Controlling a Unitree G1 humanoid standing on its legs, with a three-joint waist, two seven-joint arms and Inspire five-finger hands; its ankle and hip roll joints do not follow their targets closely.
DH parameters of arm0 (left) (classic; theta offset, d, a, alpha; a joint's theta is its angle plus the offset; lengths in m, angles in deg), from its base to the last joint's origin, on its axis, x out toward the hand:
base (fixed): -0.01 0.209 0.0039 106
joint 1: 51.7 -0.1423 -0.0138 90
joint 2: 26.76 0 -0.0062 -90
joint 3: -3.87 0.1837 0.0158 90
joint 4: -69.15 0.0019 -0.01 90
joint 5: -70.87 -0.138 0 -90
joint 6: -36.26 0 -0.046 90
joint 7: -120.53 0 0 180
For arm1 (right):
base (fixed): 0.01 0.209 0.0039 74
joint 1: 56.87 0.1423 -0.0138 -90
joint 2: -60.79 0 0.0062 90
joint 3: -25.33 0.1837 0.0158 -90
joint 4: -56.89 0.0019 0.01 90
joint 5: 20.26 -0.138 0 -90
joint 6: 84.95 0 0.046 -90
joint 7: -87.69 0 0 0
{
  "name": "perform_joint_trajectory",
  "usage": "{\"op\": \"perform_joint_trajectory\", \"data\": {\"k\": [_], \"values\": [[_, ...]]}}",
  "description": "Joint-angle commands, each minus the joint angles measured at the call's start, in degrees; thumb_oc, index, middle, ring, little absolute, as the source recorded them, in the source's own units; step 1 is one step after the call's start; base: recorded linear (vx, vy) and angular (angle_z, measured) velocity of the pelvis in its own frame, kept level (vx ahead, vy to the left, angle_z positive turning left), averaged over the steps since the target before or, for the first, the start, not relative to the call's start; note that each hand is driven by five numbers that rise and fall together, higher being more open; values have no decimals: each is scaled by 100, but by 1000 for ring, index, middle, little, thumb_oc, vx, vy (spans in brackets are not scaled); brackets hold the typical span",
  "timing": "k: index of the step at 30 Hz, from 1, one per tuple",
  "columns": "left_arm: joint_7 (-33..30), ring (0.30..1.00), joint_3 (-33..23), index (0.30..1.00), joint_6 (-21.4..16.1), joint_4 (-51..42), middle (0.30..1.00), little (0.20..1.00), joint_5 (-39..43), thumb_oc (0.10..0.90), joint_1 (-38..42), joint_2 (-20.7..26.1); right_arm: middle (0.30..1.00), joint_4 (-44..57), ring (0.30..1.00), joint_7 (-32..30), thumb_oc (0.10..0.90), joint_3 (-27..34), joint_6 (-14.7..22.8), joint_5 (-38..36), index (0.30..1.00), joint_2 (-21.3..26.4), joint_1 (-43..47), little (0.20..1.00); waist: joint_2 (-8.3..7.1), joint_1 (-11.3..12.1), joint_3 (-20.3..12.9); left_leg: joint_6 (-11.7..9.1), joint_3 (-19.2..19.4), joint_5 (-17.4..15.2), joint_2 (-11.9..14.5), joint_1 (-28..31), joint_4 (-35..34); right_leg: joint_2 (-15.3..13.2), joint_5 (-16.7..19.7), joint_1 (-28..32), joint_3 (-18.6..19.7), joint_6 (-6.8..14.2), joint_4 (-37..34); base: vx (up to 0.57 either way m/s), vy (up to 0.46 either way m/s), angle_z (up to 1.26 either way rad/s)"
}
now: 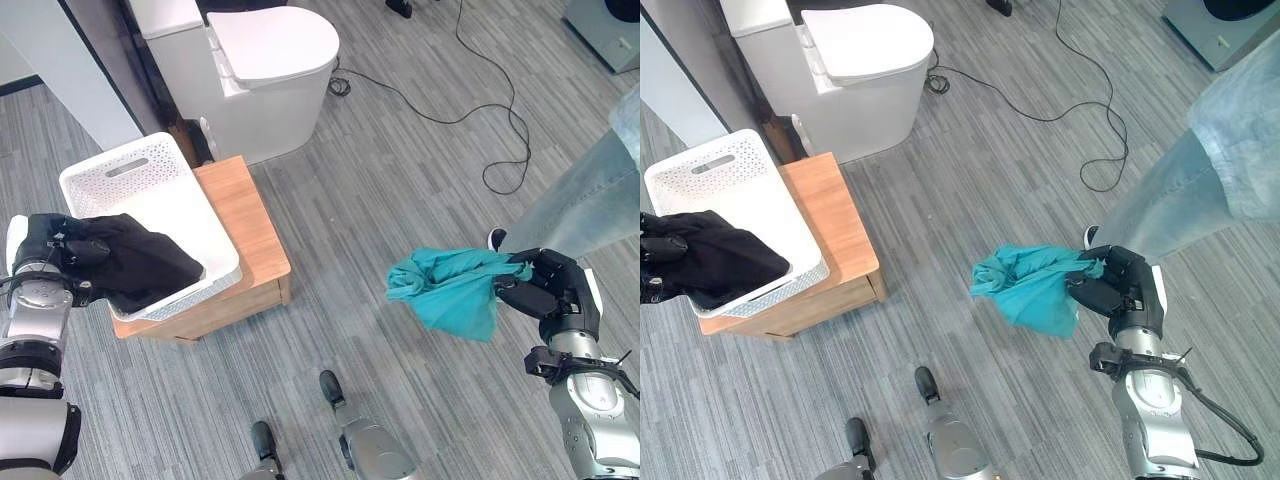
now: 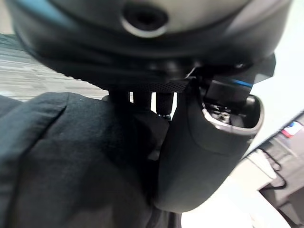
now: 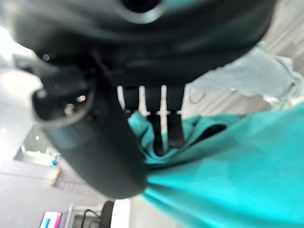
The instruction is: Pick up bed clothes into laundry basket.
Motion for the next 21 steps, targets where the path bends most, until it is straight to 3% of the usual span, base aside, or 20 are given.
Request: {"op": "perform_joint_trajectory", "data": {"k": [1, 8, 13, 17, 18, 21], "values": [[-245, 300, 230, 300, -508, -554, 300, 300, 144, 400, 1107, 518, 300, 363, 300, -57, 400, 497, 654, -154, 300, 443, 401, 300, 217, -61, -492, -97, -137, -6, -15, -109, 6, -169, -1082, 438, -159, 565, 126, 26, -35, -3], [-157, 300, 479, 300, -597, -635, 300, 300, 488, 400, 1481, 406, 300, 270, 300, -57, 400, 456, 588, -138, 300, 463, 437, 300, 348, -159, -497, -122, -116, -2, -18, -67, 6, -164, -1115, 472, -173, 545, 134, 12, -15, -2], [-388, 300, -267, 300, -750, -495, 300, 300, 1648, 400, 1124, -148, 300, 269, 300, -231, 400, 611, 542, -55, 300, 353, 383, 300, 351, -237, -471, -138, -85, -4, -6, -52, 6, -145, -1143, 485, -154, 506, 126, 7, -18, -8], [-597, 300, -638, 300, -843, -483, 300, 300, 2061, 400, 909, -412, 300, 280, 300, -362, 400, 634, 537, 53, 300, 316, 373, 300, 329, -265, -457, -145, -74, -11, 6, -40, 6, -131, -1150, 502, -154, 490, 111, 0, 0, 0], [-699, 900, -764, 900, -856, -477, 900, 900, 2109, 800, 833, -463, 300, 266, 300, -401, 400, 636, 528, 105, 300, 294, 387, 300, 318, -266, -457, -146, -71, -14, 11, -35, 6, -128, -1154, 514, -156, 482, 101, 0, 0, 0], [-829, 900, -991, 900, -943, -521, 900, 900, 2396, 800, 722, -590, 300, 270, 300, -466, 400, 570, 499, 206, 300, 248, 432, 300, 318, -255, -446, -143, -82, -20, 9, -27, 6, -126, -1160, 535, -169, 467, 90, 0, 0, 0]]}}
